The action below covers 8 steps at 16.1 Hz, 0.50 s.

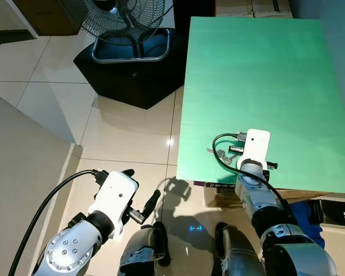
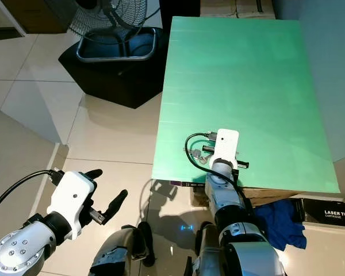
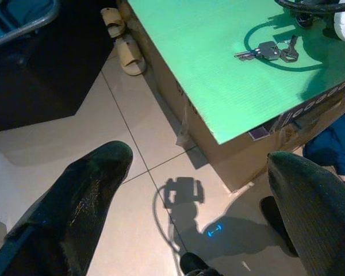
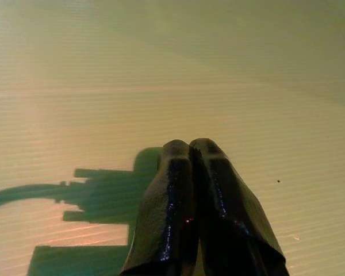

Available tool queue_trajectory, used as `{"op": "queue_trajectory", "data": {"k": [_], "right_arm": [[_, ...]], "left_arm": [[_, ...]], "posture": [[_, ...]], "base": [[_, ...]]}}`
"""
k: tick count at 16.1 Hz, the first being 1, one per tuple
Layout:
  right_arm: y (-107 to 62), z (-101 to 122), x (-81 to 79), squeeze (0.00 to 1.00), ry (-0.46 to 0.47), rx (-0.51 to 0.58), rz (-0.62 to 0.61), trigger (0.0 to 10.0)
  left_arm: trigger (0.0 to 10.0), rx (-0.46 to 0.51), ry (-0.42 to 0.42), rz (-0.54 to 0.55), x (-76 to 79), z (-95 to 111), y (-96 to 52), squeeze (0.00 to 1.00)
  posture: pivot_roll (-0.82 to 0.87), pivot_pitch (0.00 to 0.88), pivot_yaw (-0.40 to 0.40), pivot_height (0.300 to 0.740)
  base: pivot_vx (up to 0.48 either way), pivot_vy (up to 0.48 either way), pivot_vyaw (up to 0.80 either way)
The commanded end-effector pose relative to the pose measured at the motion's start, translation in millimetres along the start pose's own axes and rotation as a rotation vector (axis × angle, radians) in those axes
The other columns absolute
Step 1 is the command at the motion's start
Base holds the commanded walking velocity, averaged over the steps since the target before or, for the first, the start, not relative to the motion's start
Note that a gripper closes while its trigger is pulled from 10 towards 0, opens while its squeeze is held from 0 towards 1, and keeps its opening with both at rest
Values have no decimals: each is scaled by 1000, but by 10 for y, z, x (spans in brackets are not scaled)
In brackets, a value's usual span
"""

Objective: Hang keys on a hook

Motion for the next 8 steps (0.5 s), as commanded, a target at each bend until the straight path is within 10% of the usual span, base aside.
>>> {"op": "queue_trajectory", "data": {"k": [1, 8], "right_arm": [[-37, -67, -15, 0, -1, -16, 9, 0], [-23, -7, -19, 0, -3, 10, 15, 0]], "left_arm": [[10000, -19, 1, 0, 21, -38, -23, 0], [10000, -16, 1, 3, 19, -46, -10, 0]], "posture": [[58, 343, 121, 713], [50, 322, 116, 713]], "base": [[0, 0, 0], [0, 0, 0]]}}
Point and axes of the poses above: a point about 5 cm out from each wrist's last joint towards the gripper, its own y axis pointing out of the wrist towards the gripper, its own z axis along the axis of the wrist's last joint, x = y × z, the point moved 5 cm from there along y, pointing out of the wrist towards the gripper, and after that the axes turned 15 degrees about y, right-handed, at the moved point
